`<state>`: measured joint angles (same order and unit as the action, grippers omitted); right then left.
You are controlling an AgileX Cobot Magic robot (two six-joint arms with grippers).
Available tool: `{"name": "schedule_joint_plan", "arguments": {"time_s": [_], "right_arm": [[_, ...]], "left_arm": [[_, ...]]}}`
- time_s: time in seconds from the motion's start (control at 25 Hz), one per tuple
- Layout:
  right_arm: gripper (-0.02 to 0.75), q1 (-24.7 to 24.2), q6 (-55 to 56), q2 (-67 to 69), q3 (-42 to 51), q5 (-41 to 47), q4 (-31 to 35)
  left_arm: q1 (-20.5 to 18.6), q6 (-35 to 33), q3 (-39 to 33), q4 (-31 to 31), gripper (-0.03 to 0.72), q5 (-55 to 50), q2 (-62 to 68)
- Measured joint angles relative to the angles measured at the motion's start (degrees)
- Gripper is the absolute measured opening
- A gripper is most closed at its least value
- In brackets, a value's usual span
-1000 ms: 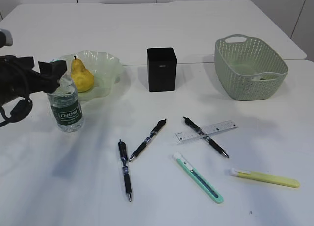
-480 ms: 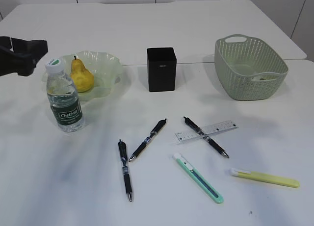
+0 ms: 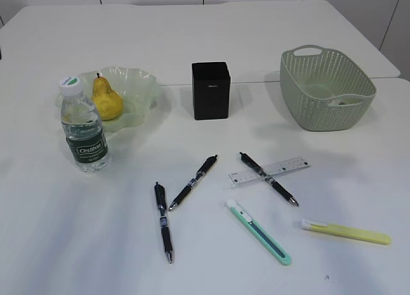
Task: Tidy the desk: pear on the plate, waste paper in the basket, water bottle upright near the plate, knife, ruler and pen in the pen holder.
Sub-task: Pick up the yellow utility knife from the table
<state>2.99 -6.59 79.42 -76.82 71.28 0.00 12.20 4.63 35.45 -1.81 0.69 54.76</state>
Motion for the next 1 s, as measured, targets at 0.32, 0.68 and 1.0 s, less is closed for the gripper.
{"name": "schedule_joint_plan", "arguments": {"time_s": [0.32, 0.68, 1.0], "right_arm": [[0.37, 0.0, -2.57, 0.0, 0.59, 0.0, 5.08], [0.37, 0.0, -7.64, -0.93, 8.13, -0.11, 7.31], [0.37, 0.0, -16.48, -9.31, 15.75, -0.19, 8.06]], "left_arm": [[0.0, 0.0, 3.06, 0.11, 0.594, -22.91, -7.56], [0.0, 0.12, 12.81, 0.11, 0.593, -48.28, -7.8], [0.0, 4.89, 16.69, -2.2, 0.593, -70.68, -1.22]]}}
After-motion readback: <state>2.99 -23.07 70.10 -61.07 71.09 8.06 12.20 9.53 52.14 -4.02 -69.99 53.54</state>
